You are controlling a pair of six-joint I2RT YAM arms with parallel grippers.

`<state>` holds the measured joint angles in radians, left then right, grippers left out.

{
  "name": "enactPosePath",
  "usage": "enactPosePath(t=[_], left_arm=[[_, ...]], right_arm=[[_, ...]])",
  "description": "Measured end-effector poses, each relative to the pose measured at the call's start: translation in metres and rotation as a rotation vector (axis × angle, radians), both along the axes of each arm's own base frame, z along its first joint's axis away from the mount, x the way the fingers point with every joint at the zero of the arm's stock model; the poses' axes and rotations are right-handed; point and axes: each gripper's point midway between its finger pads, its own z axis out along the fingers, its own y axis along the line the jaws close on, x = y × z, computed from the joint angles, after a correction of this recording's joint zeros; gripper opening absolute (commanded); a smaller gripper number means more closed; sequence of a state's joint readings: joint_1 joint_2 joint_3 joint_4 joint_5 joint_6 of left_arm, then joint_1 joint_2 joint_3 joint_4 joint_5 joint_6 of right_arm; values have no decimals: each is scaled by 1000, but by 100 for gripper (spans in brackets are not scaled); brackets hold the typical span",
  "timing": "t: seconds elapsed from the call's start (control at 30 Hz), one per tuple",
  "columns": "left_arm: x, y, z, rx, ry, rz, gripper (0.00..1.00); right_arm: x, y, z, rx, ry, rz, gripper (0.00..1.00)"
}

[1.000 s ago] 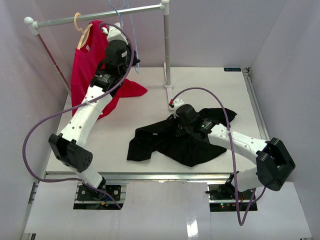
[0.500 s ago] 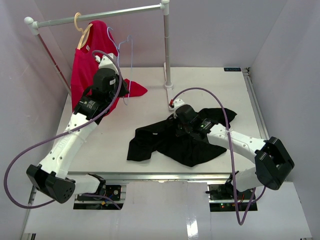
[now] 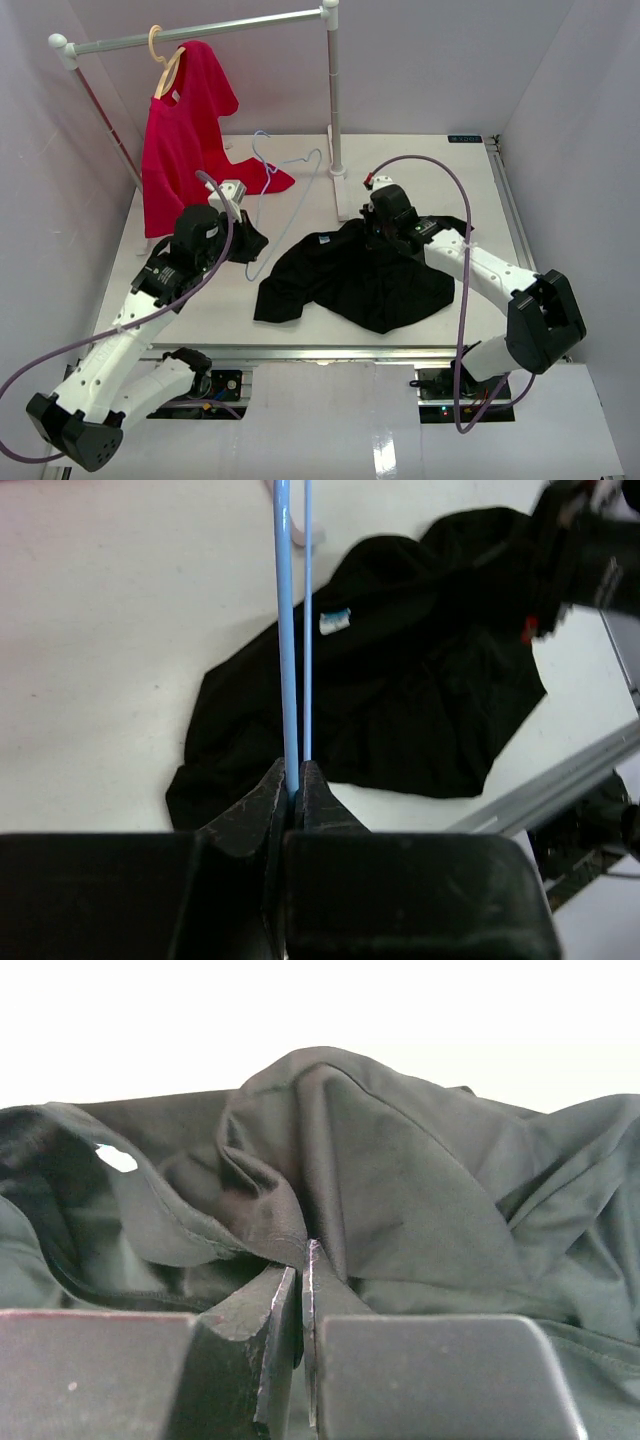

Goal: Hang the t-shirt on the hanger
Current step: Pick up the hanger from the clothesline, then place the T-shirt on the hanger.

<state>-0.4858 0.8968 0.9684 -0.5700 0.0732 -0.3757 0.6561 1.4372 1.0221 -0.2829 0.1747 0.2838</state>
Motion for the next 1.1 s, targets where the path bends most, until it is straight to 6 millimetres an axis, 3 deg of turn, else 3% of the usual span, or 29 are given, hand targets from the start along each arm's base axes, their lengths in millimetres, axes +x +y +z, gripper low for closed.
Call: enactPosePath(t=[0.17,0.4,0.67,0.83,1.1], left_arm=[[-31,-7,-1,-22,0,-130,0],[-60,-5,-5,11,9,-244,0],[-88,-6,5,10,15,-343,0],[-94,-16,17,-1,8,-408,0],[-89,-20,-4,47,94,-415,0]], right_arm=[[22,1,19,18,-10,-34,8],[47,-17,25,13,15,-99,8],[55,-26,28,14,34,-118,8],[55,-27,29,15,36,-114,8],[55,-27,29,15,36,-109,8]])
